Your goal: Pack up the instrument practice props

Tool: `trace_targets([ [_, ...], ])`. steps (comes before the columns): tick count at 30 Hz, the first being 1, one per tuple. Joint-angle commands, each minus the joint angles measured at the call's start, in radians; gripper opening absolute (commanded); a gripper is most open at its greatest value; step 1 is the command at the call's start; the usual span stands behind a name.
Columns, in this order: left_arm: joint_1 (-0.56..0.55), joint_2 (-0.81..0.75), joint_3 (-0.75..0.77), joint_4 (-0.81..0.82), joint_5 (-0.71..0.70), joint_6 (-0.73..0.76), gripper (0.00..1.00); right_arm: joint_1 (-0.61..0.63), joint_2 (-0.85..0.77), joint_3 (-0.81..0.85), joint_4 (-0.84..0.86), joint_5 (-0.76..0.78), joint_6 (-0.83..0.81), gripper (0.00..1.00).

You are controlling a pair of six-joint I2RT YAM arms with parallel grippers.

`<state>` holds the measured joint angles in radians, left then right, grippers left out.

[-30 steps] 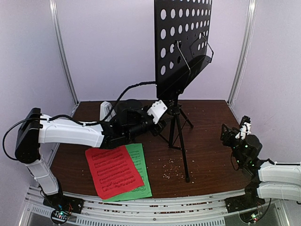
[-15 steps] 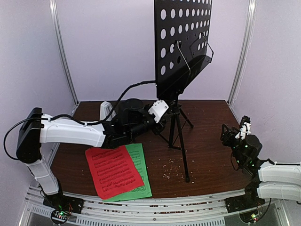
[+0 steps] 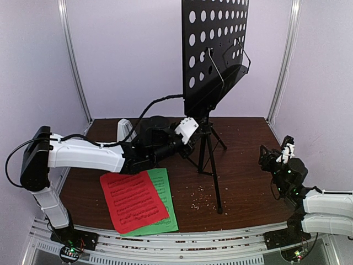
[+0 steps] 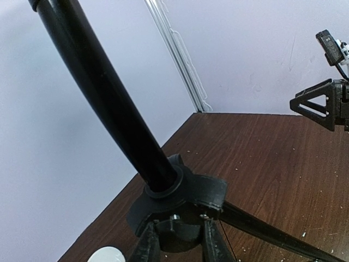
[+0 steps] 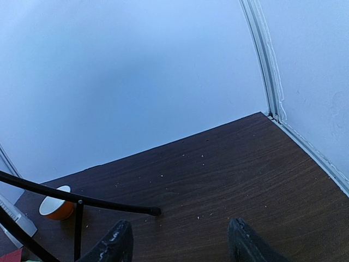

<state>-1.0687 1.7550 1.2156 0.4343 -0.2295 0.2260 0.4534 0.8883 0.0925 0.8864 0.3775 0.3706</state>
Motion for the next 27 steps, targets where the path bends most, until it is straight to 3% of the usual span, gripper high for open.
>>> trace_targets([
  [1,-0.002,0.004,0.016,0.054,-0.006,-0.035,0.17,-0.002,-0.012,-0.002,0.014,0.007,0.006,0.62],
  [9,0.016,-0.030,-0.019,0.047,0.086,-0.249,0.08,-0.004,-0.021,-0.002,0.008,0.006,0.010,0.62],
  [17,0.110,-0.064,-0.066,0.029,0.323,-0.762,0.06,-0.004,-0.019,-0.002,0.008,0.006,0.013,0.63],
  [20,0.122,-0.073,-0.084,0.033,0.344,-0.868,0.07,-0.003,-0.016,-0.002,0.009,0.005,0.013,0.63],
  [22,0.122,-0.078,-0.090,0.020,0.323,-0.895,0.12,-0.004,-0.013,0.001,0.010,0.005,0.013,0.63],
  [27,0.122,-0.090,-0.089,0.013,0.314,-0.858,0.40,-0.004,-0.009,0.002,0.007,0.006,0.014,0.63],
])
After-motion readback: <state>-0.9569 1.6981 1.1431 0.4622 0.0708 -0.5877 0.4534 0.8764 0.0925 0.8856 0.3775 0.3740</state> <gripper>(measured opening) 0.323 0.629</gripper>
